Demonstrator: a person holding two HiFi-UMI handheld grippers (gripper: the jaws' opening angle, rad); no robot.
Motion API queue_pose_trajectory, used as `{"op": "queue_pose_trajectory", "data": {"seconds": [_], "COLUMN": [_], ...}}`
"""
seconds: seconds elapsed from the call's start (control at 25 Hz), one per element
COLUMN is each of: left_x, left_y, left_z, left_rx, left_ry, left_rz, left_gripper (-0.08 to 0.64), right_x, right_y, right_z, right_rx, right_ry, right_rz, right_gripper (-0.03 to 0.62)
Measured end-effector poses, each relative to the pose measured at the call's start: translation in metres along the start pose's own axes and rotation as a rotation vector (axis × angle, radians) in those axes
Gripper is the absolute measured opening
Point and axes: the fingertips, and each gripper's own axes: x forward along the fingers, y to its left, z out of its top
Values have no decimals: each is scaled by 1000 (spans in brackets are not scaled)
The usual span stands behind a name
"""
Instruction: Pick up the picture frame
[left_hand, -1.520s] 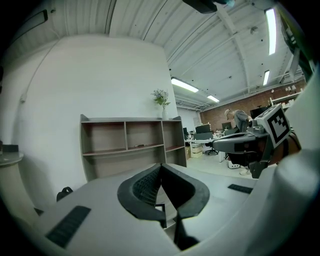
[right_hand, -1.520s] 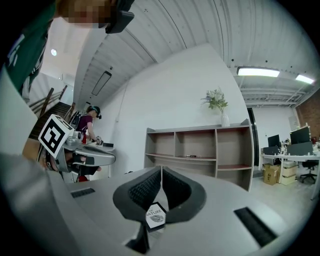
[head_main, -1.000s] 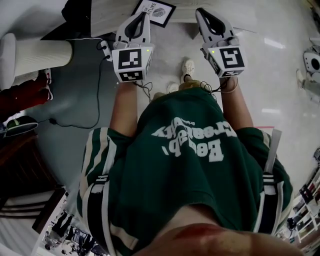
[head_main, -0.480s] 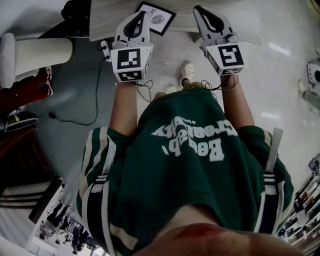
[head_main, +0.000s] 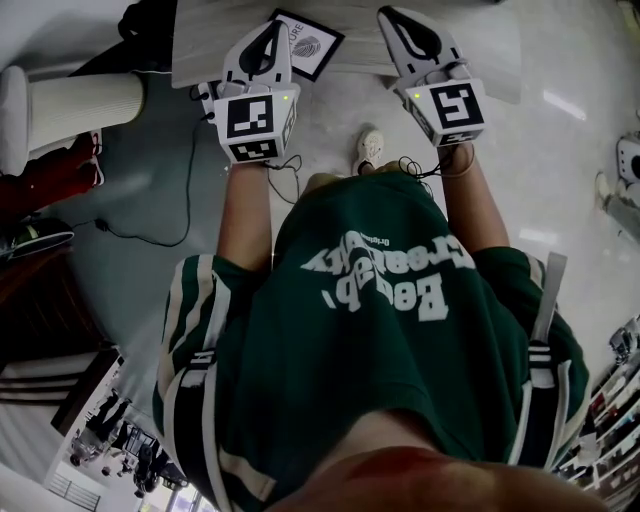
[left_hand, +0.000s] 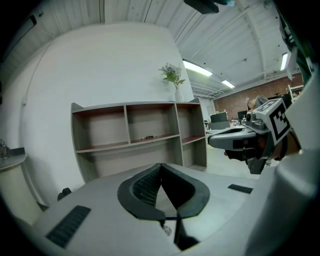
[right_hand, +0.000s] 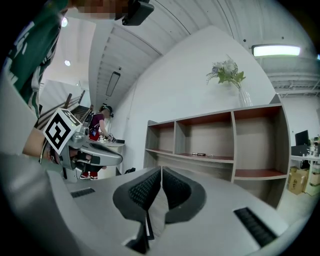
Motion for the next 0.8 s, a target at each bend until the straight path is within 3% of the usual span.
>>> {"op": "queue_pose_trajectory", "data": {"seconds": [0.28,0.48,0.72,0.8], "left_x": [4,8,22,28], "left_y": [2,8,21,31], "left_z": [9,14,6,1], "left_rx": [-7,-7,-27,-37], "left_ry": [-12,-23,-14,-8], "left_rz": [51,64,56,51], "left_gripper": [20,20,20,19], "right_x": [4,7,21,34], "right_y": [-13,-20,-23,-20], "right_z": [12,8,-1,-1], "right_rx": [-3,9,12,7], "right_ry": [-36,56,100,69], "right_rz": [33,7,-5,7], "right_gripper": [34,34,34,34]}}
